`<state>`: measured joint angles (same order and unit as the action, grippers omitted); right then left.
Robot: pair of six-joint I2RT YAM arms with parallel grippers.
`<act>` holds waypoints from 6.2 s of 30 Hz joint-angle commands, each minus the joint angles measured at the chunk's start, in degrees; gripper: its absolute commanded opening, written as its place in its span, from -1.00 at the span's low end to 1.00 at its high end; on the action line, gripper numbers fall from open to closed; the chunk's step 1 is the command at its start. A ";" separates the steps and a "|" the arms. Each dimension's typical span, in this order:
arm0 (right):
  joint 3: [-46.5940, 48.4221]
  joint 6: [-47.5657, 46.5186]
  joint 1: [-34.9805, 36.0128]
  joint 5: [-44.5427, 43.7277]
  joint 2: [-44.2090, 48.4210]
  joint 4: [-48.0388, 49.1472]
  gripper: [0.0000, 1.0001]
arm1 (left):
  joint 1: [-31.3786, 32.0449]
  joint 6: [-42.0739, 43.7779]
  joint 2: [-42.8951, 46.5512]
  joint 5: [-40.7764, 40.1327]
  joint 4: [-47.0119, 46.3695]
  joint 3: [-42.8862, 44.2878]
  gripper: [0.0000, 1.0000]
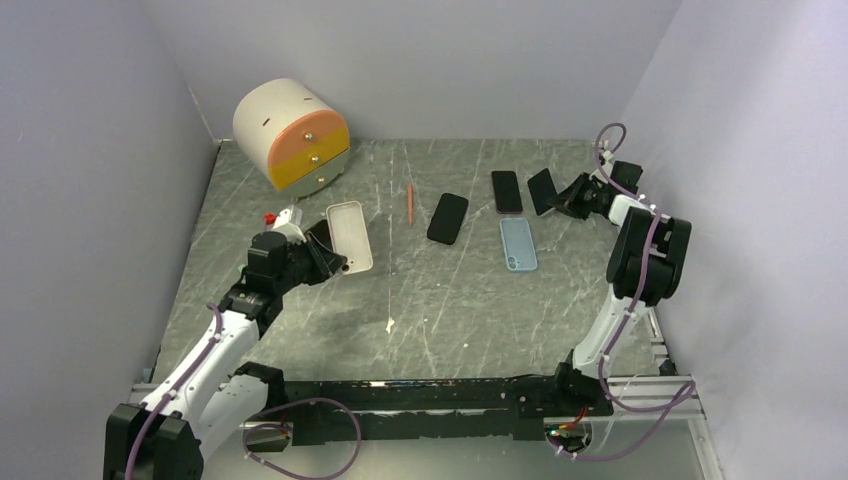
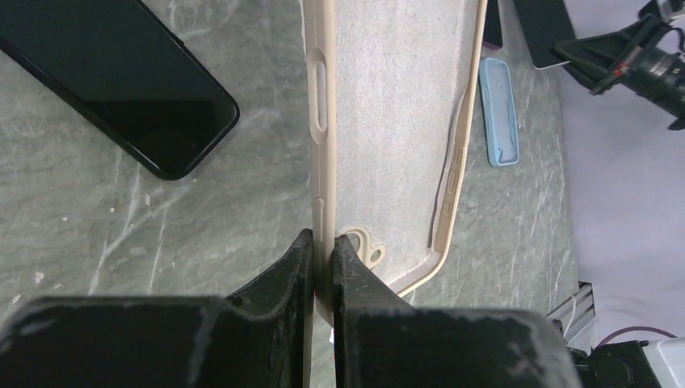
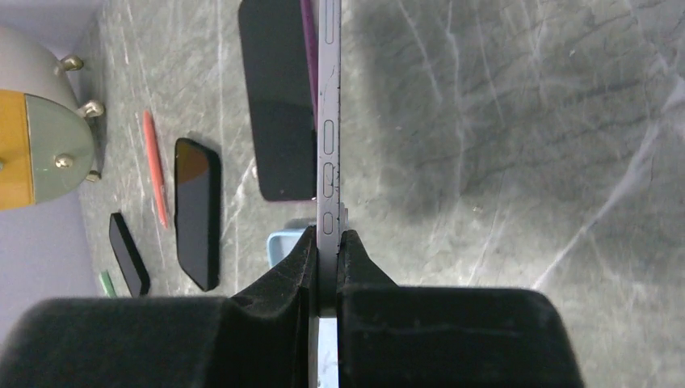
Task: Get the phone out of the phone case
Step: Place the phone at the center of the board, then place the phone case at the center of the board.
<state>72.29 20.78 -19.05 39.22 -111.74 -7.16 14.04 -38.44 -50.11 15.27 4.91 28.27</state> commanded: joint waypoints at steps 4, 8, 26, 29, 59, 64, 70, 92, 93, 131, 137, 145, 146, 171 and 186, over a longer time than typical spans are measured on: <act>5.61 3.90 -0.18 5.99 -6.06 10.45 -1.00 | -0.25 0.01 -0.60 1.26 -4.47 0.89 -0.95; 3.35 8.56 -0.03 7.95 -8.13 16.13 -1.00 | -0.24 -0.06 -1.20 1.19 -4.49 0.86 -0.95; 2.37 3.54 -0.12 7.32 -12.38 10.72 -0.42 | -0.24 0.25 -1.57 1.74 -4.47 1.60 -0.95; 3.55 2.25 -0.16 6.31 -12.46 8.83 -0.27 | -0.23 0.19 -1.62 1.70 -4.47 1.69 -0.95; 0.18 -7.63 3.35 -15.52 0.80 -5.53 0.79 | 0.17 0.53 -3.14 4.64 -2.71 6.80 -0.95; -7.57 -3.70 10.32 -17.64 13.12 -0.99 0.86 | 0.37 -0.70 -5.15 6.23 -2.52 8.54 -0.95; -15.78 4.94 26.24 -23.98 28.36 3.98 0.88 | 0.84 -2.29 -7.56 6.09 -0.91 11.41 -0.95; -2.10 11.28 67.04 -45.64 25.64 1.20 0.62 | 9.82 -4.04 -11.99 -9.05 7.87 18.24 -0.95; -0.74 10.92 67.42 -45.77 24.47 0.24 0.61 | 9.93 -4.02 -11.91 -9.07 7.73 18.22 -0.95; 1.27 -12.67 55.88 -43.99 25.05 -15.91 -1.00 | 7.47 3.18 -3.30 -14.64 10.80 15.96 0.74; -5.95 -21.78 41.70 -39.54 32.01 -17.82 -1.00 | 2.27 8.37 0.49 -17.19 15.07 16.33 0.89; -12.26 -31.49 24.14 -37.86 32.97 -17.93 -1.00 | 2.30 17.40 3.44 -25.82 16.01 17.42 0.89; -12.70 -31.95 21.50 -37.45 32.39 -17.45 -1.00 | 2.33 17.97 3.82 -26.65 15.75 17.09 0.89; -7.01 -42.26 2.95 -19.30 8.18 -12.27 -1.00 | 4.77 17.20 5.28 -28.27 12.82 14.54 0.89; -4.67 -38.31 2.74 -19.93 5.21 -15.55 -0.86 | 4.68 17.08 5.12 -28.14 12.85 14.44 0.89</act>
<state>65.39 -18.17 -16.05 18.85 -106.04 -22.06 18.70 -21.69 -44.91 -12.80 19.84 43.29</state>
